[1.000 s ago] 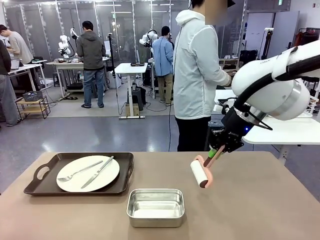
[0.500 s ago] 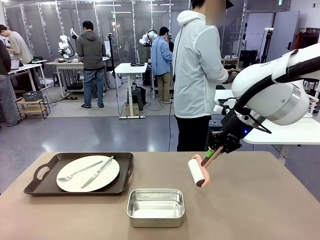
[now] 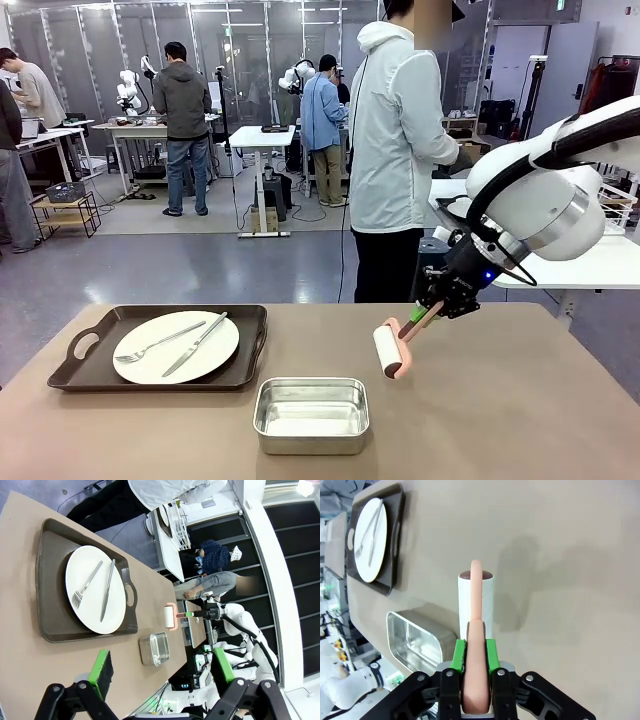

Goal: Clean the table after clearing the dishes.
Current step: When the left (or right) Handle tray is removed, use the left hand (or right hand) to clean the left (or right) side of the table with the Lint Roller.

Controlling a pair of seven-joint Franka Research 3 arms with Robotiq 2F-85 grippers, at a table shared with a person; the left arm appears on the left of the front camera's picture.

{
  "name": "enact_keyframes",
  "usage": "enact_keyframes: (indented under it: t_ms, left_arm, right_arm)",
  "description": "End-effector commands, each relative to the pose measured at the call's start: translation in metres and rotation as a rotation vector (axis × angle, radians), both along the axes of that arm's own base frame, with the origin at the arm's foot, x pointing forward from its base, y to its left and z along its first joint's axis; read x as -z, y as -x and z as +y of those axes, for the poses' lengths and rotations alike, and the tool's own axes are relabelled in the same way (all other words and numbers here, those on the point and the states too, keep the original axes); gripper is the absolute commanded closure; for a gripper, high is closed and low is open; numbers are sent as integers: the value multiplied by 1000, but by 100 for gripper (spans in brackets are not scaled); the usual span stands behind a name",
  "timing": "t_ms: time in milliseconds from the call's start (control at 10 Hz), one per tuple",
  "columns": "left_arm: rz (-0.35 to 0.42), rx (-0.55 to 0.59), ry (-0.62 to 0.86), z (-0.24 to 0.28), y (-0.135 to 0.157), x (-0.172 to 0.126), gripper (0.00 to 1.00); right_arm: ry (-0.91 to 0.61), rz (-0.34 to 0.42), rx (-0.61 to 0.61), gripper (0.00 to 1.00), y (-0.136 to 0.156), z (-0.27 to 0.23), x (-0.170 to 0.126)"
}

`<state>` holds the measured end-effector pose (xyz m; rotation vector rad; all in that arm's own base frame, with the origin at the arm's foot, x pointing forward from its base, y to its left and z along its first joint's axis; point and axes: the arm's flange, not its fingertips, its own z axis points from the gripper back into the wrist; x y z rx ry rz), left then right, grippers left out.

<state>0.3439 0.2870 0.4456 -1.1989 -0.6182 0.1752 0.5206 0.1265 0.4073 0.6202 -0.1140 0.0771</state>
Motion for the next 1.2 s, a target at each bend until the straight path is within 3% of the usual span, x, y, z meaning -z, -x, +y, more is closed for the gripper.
enact_keyframes:
  t_ms: [0,500,1100]
  left_arm:
    - [-10,-1,9,1,2,-2,0]
    - [-10,-1,9,1,2,-2,0]
    - [-10,-1,9,1,2,-2,0]
  right_arm:
    - [-54,22,24,79,-20,-6,9]
    - [-202,114,41,79,-45,-30,48]
    - [-196,138,101,79,-44,-86,99]
